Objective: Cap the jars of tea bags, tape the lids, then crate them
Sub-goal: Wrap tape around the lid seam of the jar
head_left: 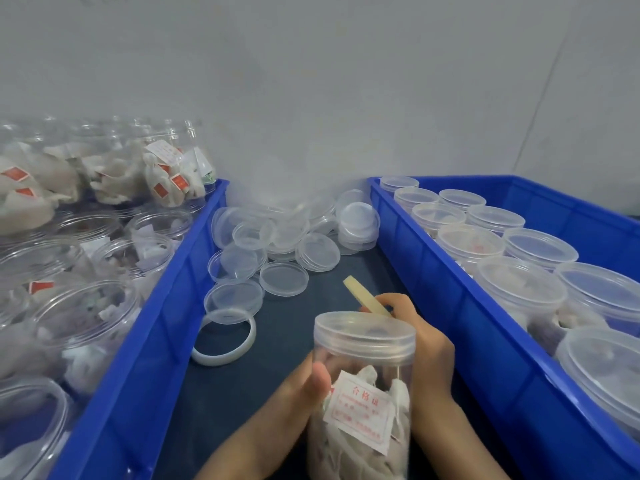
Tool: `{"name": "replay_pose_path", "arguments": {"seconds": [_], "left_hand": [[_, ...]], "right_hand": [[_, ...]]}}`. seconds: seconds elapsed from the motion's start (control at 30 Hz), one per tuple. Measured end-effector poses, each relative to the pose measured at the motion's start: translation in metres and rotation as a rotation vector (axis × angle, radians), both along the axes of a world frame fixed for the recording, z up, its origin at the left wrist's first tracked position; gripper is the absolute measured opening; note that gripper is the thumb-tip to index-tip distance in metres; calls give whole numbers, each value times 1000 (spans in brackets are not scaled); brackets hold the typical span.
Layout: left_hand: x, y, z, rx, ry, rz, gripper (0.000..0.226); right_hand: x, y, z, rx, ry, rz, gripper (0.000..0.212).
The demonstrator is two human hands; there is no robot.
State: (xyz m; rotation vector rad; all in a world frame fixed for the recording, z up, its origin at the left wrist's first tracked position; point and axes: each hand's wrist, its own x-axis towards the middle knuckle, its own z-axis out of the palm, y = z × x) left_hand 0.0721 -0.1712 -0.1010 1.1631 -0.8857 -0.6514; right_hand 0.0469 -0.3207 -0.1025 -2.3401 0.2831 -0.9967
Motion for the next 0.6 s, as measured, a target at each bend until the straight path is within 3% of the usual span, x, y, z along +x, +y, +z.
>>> {"name": "replay_pose_path", "arguments": {"seconds": [0.07,0.13,0.23,0.3,0.33,0.4,0.5,0.6], "left_hand": [[-1,2,-1,123,39,213,109],[4,5,-11,79,45,528,113],[8,5,-16,79,-177,933,66],[8,5,-17,46,-345,1084,37],[6,5,-18,37,-411,1107,40],[1,4,-18,92,-448,1057,68],[0,3,-16,259,-367,984,109],[9,6,-15,252,-263,1016,101]], "right_hand": [[-1,1,2,-25,71,-36,20],[1,0,2,-51,131,-74,27],[5,2,3,-132,159,-161,25],[5,5,2,-147,105,-145,28],[5,7,2,-137,101,-127,31],[6,6,-2,-145,124,-66,36],[8,4,-8,-122,158,61,37],[7,3,-7,-137,129,237,56]]}}
